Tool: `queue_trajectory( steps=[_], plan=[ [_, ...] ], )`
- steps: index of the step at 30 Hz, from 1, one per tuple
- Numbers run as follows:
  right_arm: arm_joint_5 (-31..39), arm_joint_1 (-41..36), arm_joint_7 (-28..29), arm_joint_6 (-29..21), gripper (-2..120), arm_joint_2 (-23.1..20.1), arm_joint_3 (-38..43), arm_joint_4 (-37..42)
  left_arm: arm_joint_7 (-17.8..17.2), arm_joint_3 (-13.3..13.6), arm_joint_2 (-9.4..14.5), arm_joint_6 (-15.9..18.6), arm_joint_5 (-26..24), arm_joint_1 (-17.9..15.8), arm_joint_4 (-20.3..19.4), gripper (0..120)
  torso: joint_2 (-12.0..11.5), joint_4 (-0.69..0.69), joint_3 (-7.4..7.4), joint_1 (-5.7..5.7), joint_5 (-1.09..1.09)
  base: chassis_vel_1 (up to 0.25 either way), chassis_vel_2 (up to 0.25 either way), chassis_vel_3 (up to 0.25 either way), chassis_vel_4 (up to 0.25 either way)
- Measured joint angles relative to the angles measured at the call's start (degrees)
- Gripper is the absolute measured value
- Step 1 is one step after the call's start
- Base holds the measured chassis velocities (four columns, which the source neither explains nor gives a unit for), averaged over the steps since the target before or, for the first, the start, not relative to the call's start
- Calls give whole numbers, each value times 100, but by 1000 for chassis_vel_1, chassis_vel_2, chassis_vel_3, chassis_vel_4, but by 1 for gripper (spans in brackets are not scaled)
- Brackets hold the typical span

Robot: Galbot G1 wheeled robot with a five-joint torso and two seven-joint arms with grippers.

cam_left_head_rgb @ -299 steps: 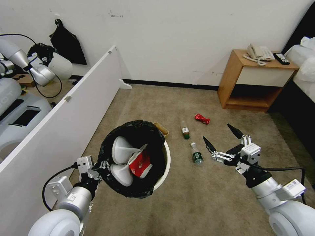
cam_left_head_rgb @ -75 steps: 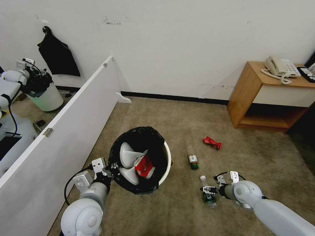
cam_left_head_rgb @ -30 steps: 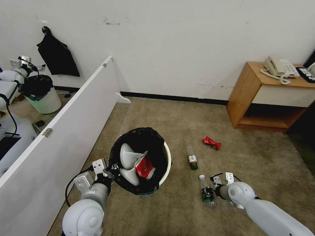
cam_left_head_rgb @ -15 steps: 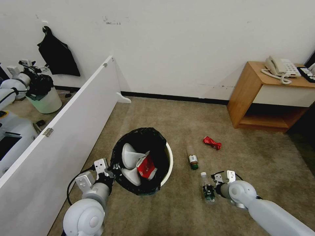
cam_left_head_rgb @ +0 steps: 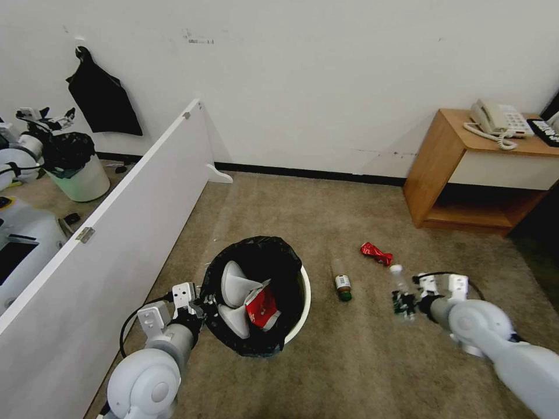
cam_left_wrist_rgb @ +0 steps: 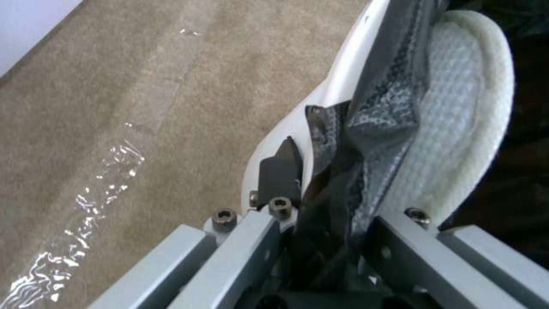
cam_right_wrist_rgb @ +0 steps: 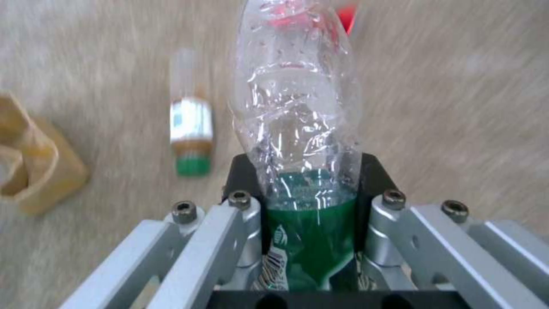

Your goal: Pick up the trash bin, then pick up the garbage from the floor and place it into the trash bin.

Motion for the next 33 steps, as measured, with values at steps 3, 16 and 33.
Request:
queue_trajectory(
  steps=[3,16,33],
  plan=[
    [-188,-327,-10,272,21,-221,399,402,-94,68,192,69,-301,-144,-2,1,0,-1,0,0,1,0,0,0,0],
    [-314,-347,191,610,21,-642,943,1413,-258,384,545,405,-1125,-648,-28,1,0,1,0,0,1,0,0,0,0],
    [-492,605,-154,1261,21,-985,1038,2459,-370,661,649,666,-1832,-1258,-93,1,0,1,0,0,1,0,0,0,0]
  ],
)
